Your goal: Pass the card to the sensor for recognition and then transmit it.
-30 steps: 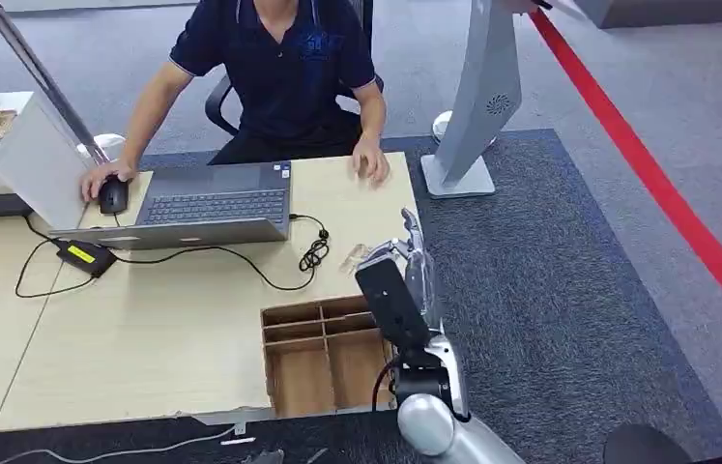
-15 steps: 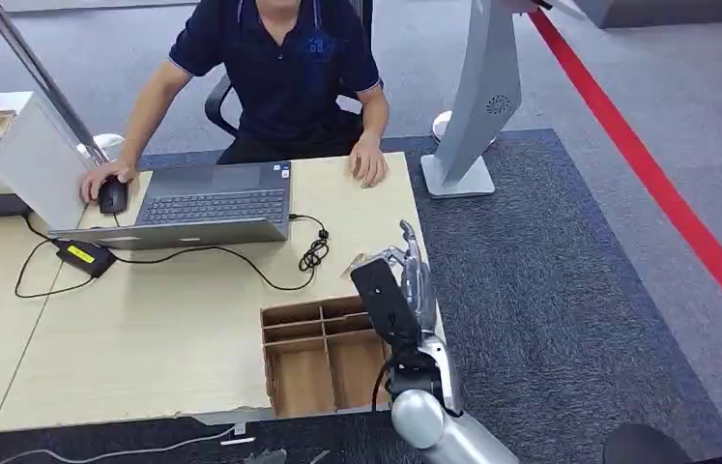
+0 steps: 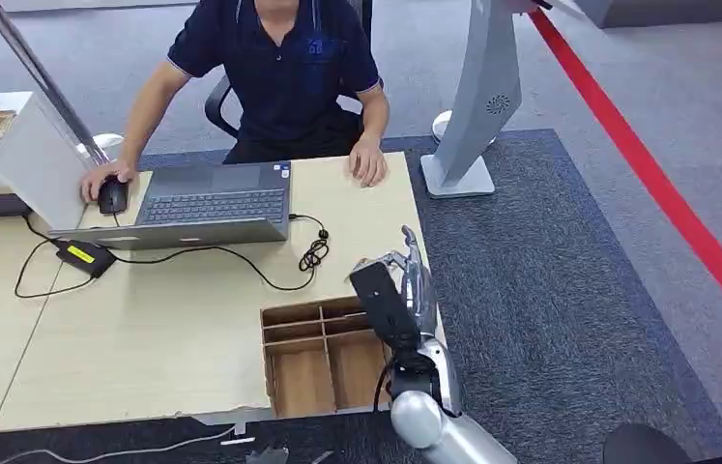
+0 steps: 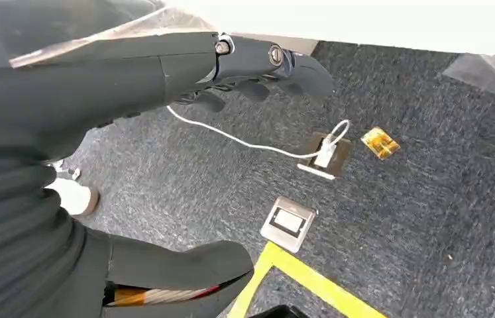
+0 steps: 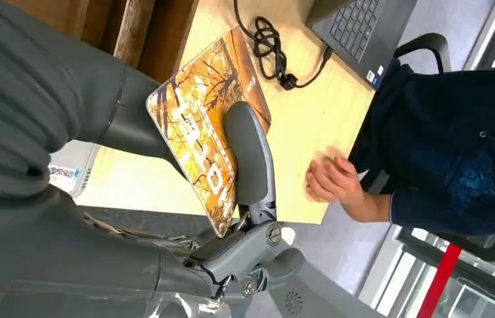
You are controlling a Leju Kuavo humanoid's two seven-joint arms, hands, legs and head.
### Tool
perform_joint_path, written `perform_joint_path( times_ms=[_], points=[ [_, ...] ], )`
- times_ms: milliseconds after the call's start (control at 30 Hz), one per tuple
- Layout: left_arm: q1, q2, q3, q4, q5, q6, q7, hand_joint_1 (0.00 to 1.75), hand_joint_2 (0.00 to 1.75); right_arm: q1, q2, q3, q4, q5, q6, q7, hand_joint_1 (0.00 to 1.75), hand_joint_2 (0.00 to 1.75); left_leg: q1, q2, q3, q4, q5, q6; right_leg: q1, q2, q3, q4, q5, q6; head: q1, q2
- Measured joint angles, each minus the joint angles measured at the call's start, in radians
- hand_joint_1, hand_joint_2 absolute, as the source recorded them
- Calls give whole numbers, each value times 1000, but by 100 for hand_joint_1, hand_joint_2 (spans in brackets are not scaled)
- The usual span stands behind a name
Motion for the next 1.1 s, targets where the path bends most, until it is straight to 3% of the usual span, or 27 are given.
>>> perform_joint_path(
  times_ms=[1100],
  points=[
    [0, 0, 2, 0, -44, -5, 0, 0, 175, 21, -2, -25, 0, 25, -11, -9, 175, 175, 0, 0, 0, 0, 0, 0, 0, 0, 0, 0, 0, 0, 0, 0]
  ],
)
